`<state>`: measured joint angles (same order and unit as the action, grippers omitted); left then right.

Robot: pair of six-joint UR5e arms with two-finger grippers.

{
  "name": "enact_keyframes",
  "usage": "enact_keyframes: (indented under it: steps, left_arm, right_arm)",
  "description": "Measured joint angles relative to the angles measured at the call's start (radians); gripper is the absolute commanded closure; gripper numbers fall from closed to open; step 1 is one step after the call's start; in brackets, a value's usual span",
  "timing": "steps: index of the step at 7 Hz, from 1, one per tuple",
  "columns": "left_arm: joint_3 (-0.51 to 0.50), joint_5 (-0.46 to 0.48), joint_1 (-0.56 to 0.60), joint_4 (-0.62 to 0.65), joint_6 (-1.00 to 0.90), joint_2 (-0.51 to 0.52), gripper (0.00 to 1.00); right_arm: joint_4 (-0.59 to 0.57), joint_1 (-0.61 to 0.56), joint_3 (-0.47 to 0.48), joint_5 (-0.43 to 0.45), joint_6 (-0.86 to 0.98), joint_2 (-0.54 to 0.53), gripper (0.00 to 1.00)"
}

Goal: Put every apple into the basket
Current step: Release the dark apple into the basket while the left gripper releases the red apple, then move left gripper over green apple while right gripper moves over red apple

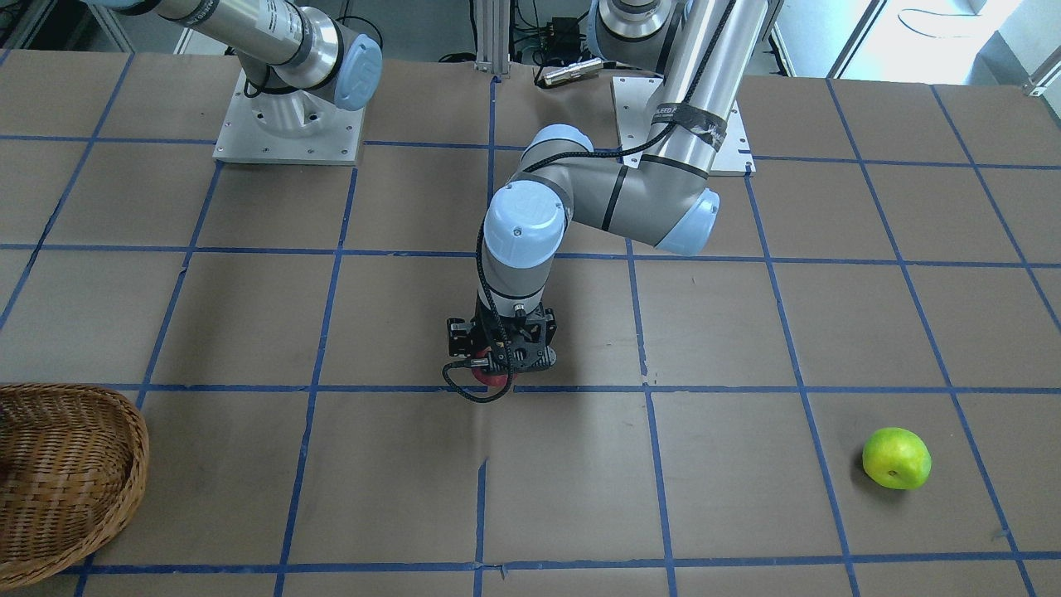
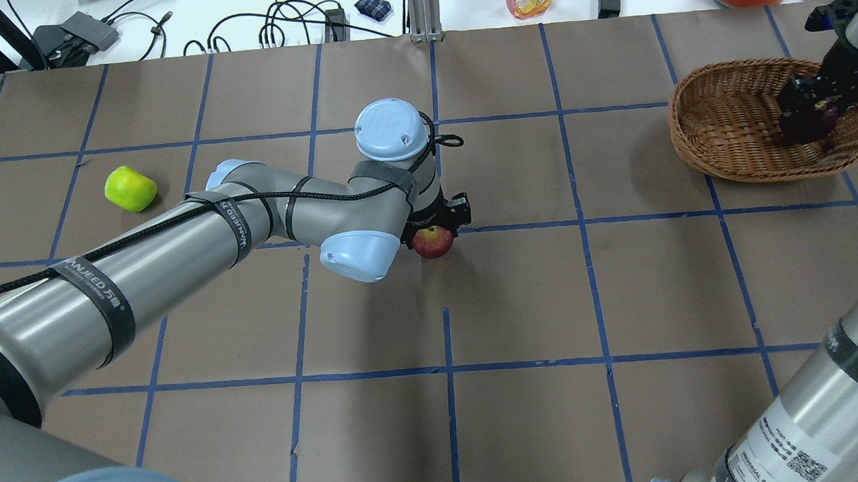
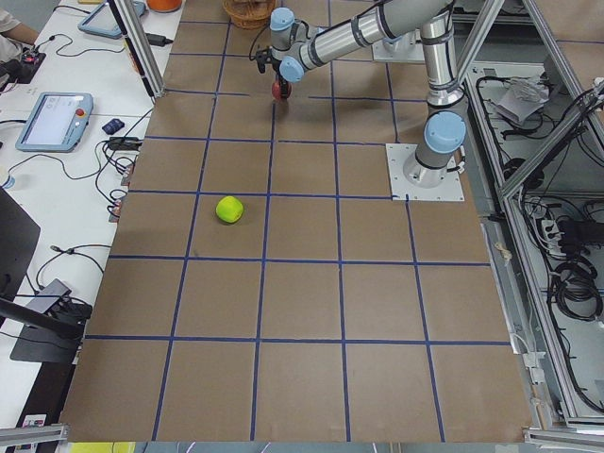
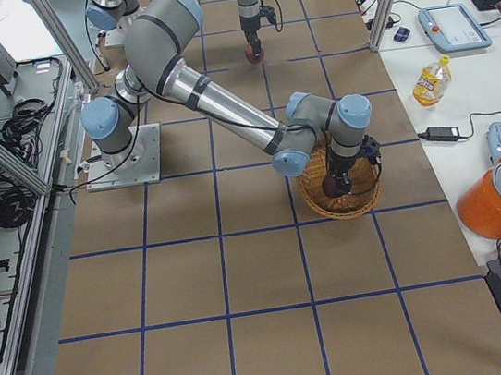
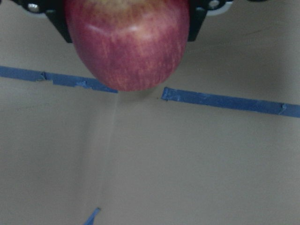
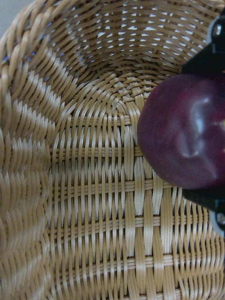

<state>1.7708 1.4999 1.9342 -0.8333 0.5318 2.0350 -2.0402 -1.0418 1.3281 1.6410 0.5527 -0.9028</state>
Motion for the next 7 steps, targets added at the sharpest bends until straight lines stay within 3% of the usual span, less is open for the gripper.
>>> enact_keyframes:
  steps: [1, 2, 5, 7]
  left_arm:
    - [-0.005, -0.001, -0.003, -0.003, -0.014, -0.019, 0.0]
    - [-0.018, 0.002, -0.013, -0.023, -0.042, -0.04, 0.0]
    - [-0.047, 0.004, -0.128, -0.217, -0.306, -0.16, 0.0]
    - [-0.045, 0.019, -0.292, -0.376, -0.551, -0.265, 0.02]
  right_arm:
    - [-0.008, 0.0, 0.002, 0.0, 0.011, 0.004, 0.15]
    - [-0.011, 0.001, 0.002, 0.0, 0.016, 0.008, 0.0]
    - [0.008, 0.013, 0.001, 0.006, 0.035, 0.002, 0.0]
    - [0.1, 0.007, -0.001, 0.009, 0.032, -0.056, 0.0]
